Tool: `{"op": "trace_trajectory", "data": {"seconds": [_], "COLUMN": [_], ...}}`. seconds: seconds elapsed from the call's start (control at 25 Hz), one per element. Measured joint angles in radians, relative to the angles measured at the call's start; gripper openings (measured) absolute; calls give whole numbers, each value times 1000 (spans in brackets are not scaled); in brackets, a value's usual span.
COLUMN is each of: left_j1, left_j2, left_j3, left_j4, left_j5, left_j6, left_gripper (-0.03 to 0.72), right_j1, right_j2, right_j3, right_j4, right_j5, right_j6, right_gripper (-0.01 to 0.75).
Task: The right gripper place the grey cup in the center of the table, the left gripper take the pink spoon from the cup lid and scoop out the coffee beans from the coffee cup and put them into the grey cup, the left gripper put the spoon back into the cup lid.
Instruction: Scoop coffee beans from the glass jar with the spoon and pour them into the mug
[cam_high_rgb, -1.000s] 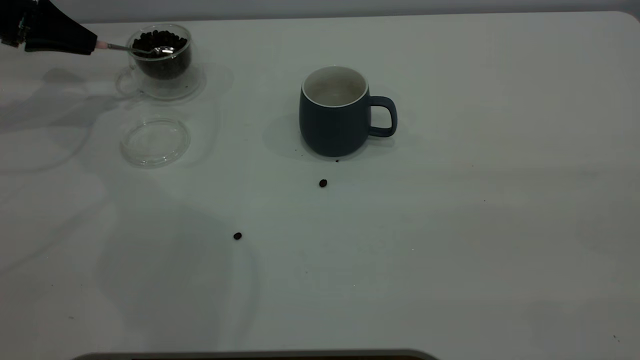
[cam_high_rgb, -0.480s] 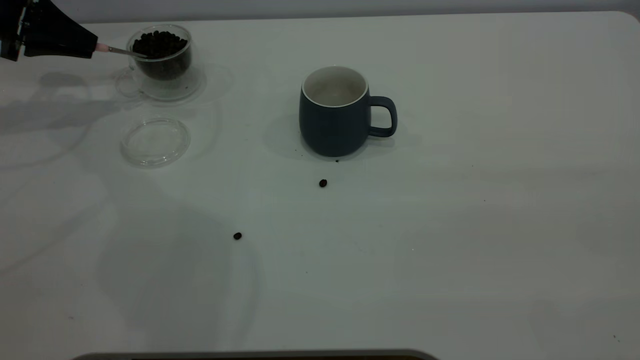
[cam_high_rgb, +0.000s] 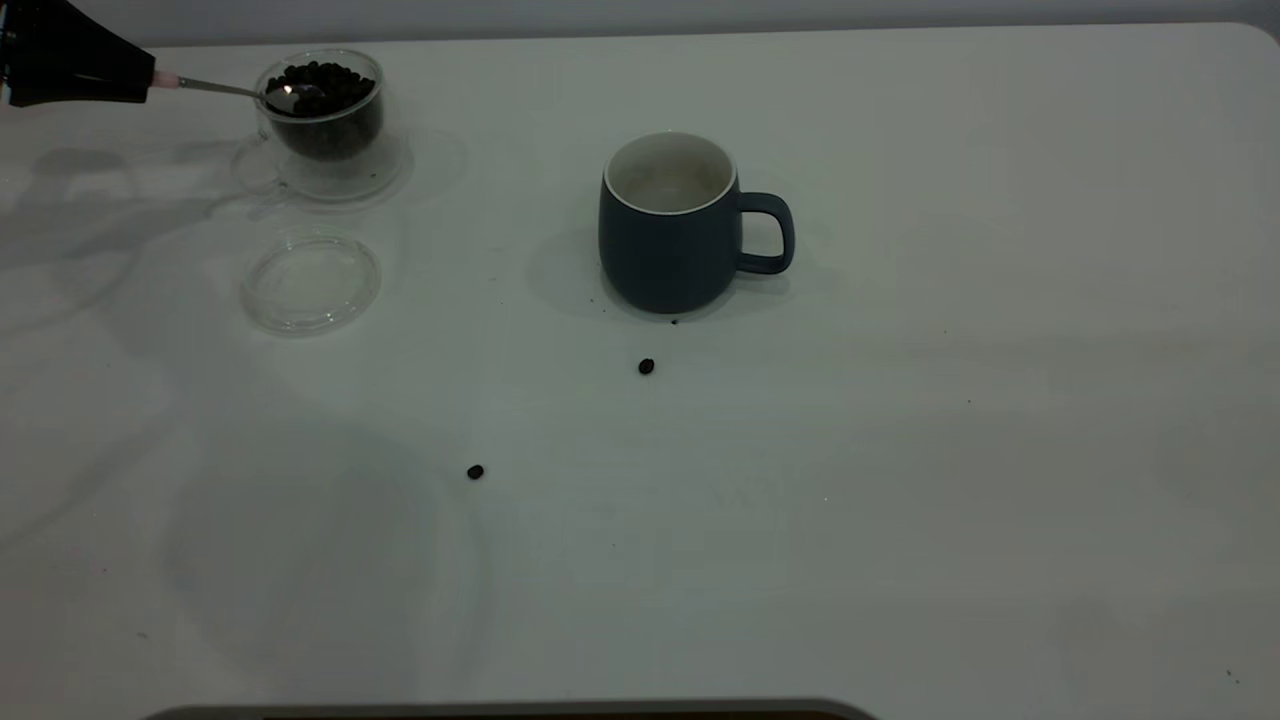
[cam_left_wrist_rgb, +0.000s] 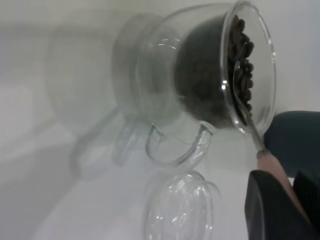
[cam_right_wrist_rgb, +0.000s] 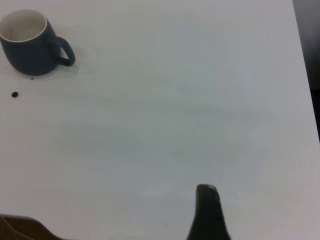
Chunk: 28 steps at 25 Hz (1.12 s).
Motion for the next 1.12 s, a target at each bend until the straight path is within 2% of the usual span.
{"op": "trace_trajectory", "data": {"seconds": [0.64,1.12], "left_j1": [12,27], "left_j2": [0,0], "left_j3": [0,0], "left_j4": [-58,-98], "left_j5": [14,14], "left_j6": [-4,-92], "left_gripper": [117,117], "right_j1": [0,0], "right_j2": [0,0], "right_j3": [0,0], "right_j4": [0,0], "right_j5": [0,0], "right_j6": [-1,0], "right_gripper": [590,590]}}
